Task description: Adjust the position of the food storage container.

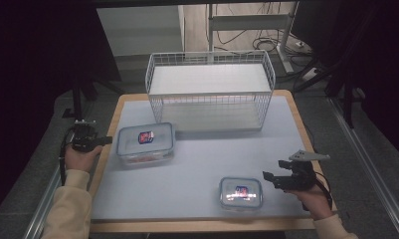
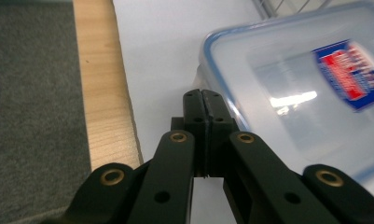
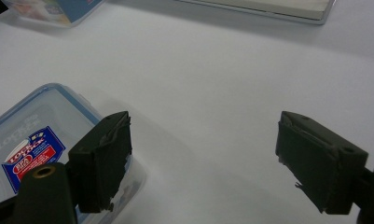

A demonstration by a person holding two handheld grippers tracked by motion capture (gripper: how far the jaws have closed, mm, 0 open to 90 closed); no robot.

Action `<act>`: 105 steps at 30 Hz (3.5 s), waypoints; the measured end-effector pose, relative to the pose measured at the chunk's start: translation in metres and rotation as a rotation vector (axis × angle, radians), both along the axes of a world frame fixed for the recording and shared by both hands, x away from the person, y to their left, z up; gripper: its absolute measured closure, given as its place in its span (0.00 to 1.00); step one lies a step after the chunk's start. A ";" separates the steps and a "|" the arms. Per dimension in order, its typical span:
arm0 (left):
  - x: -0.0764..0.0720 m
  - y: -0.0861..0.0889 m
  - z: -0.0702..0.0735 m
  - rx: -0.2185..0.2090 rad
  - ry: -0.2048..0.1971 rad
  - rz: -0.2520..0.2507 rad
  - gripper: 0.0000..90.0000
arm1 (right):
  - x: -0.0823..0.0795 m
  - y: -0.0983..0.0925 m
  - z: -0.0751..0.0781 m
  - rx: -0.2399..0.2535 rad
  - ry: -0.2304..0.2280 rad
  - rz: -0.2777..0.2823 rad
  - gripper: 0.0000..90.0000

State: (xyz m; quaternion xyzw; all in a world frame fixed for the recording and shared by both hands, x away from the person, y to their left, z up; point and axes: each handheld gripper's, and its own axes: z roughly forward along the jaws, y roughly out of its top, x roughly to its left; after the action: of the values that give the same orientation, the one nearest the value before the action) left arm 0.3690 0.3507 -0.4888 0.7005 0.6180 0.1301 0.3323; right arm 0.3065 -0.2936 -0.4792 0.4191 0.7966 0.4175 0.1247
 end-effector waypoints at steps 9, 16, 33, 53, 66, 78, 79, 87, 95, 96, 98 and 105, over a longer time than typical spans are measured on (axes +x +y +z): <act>0.022 -0.001 -0.015 -0.026 0.055 -0.004 1.00 | 0.001 -0.001 -0.001 -0.005 0.005 -0.001 0.20; 0.028 -0.003 -0.017 -0.043 0.050 -0.025 1.00 | 0.001 -0.001 -0.002 -0.007 0.005 -0.002 0.20; 0.030 -0.065 -0.013 -0.092 0.004 -0.122 1.00 | 0.001 -0.001 -0.002 -0.008 0.005 -0.002 0.20; 0.029 -0.131 -0.008 -0.136 -0.020 -0.233 1.00 | 0.000 -0.002 0.000 -0.007 -0.003 -0.001 0.20; 0.020 -0.161 -0.008 -0.162 -0.006 -0.334 1.00 | 0.000 -0.001 0.000 -0.010 -0.004 0.002 0.20; 0.017 -0.184 -0.007 -0.170 -0.009 -0.388 1.00 | 0.000 -0.001 0.000 -0.011 -0.003 0.002 0.20; 0.017 -0.184 -0.007 -0.168 -0.012 -0.390 1.00 | 0.000 -0.001 0.000 -0.012 -0.004 0.003 0.20; 0.007 -0.175 0.000 -0.153 -0.048 -0.379 1.00 | 0.000 -0.004 0.001 -0.003 -0.009 -0.002 0.20; -0.022 -0.163 0.014 -0.103 -0.107 -0.365 0.99 | -0.001 -0.004 0.001 -0.003 -0.012 0.002 0.20; -0.027 -0.160 0.015 -0.095 -0.115 -0.359 0.99 | -0.001 -0.002 0.002 -0.002 -0.012 0.009 0.20; -0.030 -0.157 0.016 -0.103 -0.114 -0.356 0.99 | 0.000 -0.001 0.002 -0.006 -0.012 0.014 0.20; -0.037 -0.152 0.021 -0.134 -0.114 -0.316 0.56 | 0.008 0.004 0.005 0.042 -0.023 0.013 0.20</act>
State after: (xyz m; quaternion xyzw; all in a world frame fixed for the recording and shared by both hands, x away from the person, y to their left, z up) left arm 0.3319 0.1983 -0.4679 0.7566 0.4879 0.0743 0.4291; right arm 0.3145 -0.2898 -0.4738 0.4115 0.7889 0.4397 0.1222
